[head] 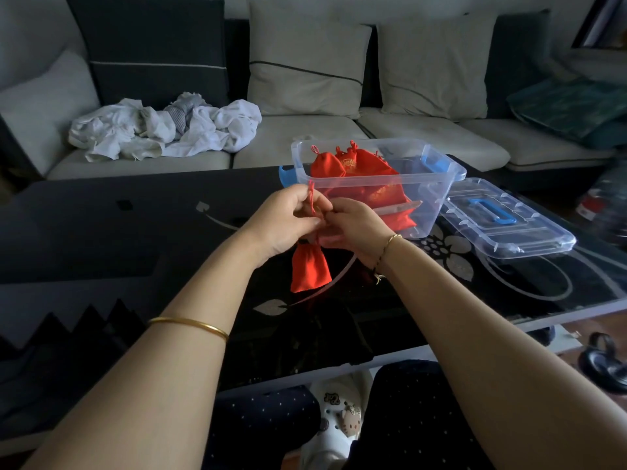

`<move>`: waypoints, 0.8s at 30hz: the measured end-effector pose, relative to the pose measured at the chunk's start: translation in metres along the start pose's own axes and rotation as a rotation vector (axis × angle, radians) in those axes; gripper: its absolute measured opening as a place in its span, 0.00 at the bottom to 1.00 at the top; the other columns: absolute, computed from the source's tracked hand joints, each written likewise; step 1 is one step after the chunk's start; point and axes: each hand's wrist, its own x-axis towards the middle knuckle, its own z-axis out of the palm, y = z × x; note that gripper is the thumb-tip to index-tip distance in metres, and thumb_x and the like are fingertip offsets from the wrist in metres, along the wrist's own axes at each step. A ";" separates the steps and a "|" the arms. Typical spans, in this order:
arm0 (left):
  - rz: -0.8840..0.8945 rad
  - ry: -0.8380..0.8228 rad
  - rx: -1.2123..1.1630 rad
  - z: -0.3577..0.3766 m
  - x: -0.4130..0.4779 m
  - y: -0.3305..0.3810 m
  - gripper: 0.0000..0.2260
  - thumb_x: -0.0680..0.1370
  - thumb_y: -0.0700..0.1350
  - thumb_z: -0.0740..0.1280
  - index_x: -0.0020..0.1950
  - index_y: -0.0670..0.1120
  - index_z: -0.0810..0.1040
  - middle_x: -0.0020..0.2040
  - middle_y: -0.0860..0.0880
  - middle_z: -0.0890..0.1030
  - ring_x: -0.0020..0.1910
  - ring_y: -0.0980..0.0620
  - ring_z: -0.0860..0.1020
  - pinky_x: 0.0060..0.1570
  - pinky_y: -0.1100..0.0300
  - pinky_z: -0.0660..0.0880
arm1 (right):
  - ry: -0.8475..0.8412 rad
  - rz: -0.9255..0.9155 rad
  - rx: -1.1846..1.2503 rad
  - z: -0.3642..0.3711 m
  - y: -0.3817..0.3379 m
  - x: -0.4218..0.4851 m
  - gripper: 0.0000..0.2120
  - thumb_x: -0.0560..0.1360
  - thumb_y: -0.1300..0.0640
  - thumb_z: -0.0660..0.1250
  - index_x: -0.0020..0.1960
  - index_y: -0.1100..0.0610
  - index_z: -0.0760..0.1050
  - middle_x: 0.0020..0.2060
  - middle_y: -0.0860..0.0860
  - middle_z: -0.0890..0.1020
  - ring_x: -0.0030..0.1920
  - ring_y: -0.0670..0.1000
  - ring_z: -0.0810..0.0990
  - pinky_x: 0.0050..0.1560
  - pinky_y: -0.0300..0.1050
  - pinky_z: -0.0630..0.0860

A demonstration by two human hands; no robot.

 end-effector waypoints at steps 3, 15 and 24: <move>0.126 0.063 0.175 0.001 0.000 0.000 0.13 0.75 0.33 0.65 0.48 0.52 0.77 0.45 0.49 0.78 0.45 0.58 0.76 0.48 0.66 0.72 | -0.086 0.079 0.144 -0.001 0.002 -0.003 0.10 0.79 0.67 0.54 0.48 0.61 0.73 0.36 0.55 0.78 0.36 0.53 0.78 0.43 0.49 0.76; 0.195 0.236 0.115 0.006 0.002 -0.003 0.12 0.73 0.33 0.67 0.51 0.49 0.79 0.41 0.50 0.80 0.40 0.60 0.77 0.48 0.70 0.73 | -0.247 0.165 0.154 -0.008 0.003 -0.005 0.08 0.80 0.60 0.57 0.47 0.59 0.75 0.41 0.54 0.80 0.37 0.48 0.76 0.36 0.38 0.76; -0.363 0.214 -0.386 0.001 -0.003 -0.008 0.10 0.81 0.43 0.60 0.45 0.44 0.79 0.41 0.47 0.83 0.41 0.51 0.82 0.43 0.58 0.78 | 0.142 0.148 0.179 -0.014 0.004 -0.003 0.16 0.79 0.54 0.59 0.34 0.58 0.71 0.29 0.52 0.77 0.25 0.47 0.78 0.31 0.40 0.75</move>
